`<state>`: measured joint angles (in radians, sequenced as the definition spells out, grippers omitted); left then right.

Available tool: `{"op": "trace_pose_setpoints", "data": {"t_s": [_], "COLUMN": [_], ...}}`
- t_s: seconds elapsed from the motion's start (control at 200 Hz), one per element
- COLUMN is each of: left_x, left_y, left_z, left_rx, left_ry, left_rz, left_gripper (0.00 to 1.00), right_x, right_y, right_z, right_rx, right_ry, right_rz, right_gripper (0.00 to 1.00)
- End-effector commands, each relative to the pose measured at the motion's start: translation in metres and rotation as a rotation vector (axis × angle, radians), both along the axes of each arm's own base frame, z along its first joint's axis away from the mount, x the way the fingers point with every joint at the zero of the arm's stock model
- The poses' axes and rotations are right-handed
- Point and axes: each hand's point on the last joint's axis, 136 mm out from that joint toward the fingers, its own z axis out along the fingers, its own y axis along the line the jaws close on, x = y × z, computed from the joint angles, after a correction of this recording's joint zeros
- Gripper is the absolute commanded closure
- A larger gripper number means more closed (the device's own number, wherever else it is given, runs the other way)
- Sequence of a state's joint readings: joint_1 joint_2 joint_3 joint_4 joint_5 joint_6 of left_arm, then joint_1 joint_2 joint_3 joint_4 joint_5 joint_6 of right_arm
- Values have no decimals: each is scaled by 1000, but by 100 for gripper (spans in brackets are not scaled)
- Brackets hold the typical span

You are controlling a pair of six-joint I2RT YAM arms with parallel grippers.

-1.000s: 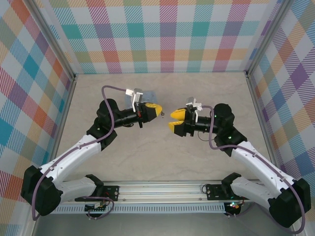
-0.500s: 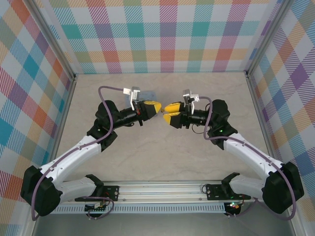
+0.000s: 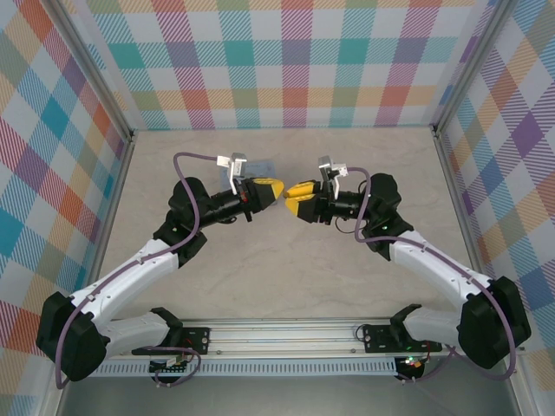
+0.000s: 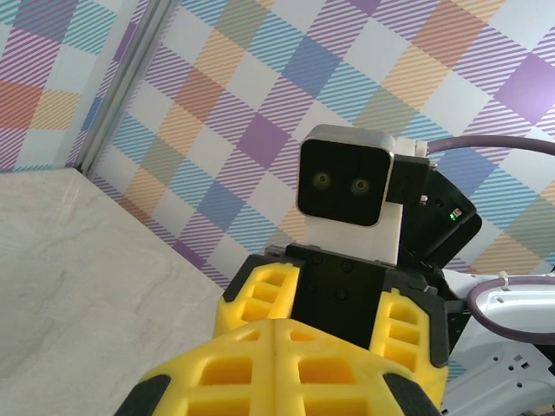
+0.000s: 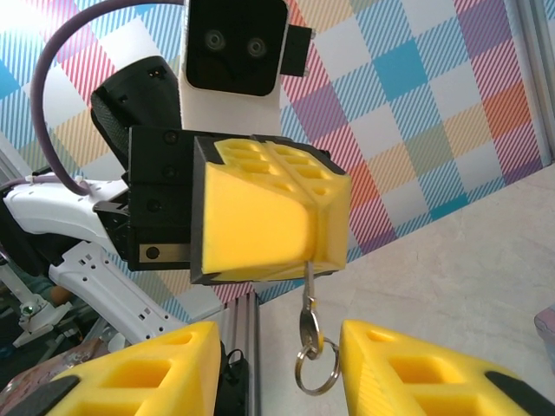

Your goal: Unlock the padlock with the key

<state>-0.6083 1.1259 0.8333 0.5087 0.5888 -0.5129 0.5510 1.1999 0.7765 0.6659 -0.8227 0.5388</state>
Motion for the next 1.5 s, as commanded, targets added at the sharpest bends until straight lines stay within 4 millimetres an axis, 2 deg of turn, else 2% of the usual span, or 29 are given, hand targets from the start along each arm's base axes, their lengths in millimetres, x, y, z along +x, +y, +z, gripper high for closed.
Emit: {"op": "trace_pose_setpoints", "data": {"t_s": [0.0, 0.215, 0.785, 0.97, 1.03, 1.07, 1.4, 1.445, 1.495], "left_x": [-5, -3, -1, -2, -3, -3, -10, -9, -7], "left_y": [-3, -4, -4, -4, -4, -4, -4, -1, 5], "left_z": [10, 6, 5, 6, 4, 1, -15, -16, -17], "left_rx": [-33, -27, -28, -27, -22, -15, 72, 88, 108], "left_ry": [-29, -21, -18, -22, -24, -22, -42, -43, -48], "left_rz": [-12, -10, -3, -7, -6, -5, -31, -6, 30], "left_gripper": [100, 100, 100, 100, 85, 78, 59, 50, 36], "right_x": [-7, -6, -5, -3, -3, -3, -10, -8, -5], "right_y": [2, 4, 4, 3, 3, 3, -5, -8, -12], "right_z": [22, 21, 17, 18, 11, 11, 1, -6, -15], "right_rx": [39, 34, 16, 10, -16, -23, -152, -191, -238], "right_ry": [-66, -59, -49, -60, -33, -33, -41, -33, -25], "right_rz": [36, 40, 27, 11, 10, 7, -24, -47, -82], "right_gripper": [61, 68, 96, 99, 99, 99, 99, 99, 99]}}
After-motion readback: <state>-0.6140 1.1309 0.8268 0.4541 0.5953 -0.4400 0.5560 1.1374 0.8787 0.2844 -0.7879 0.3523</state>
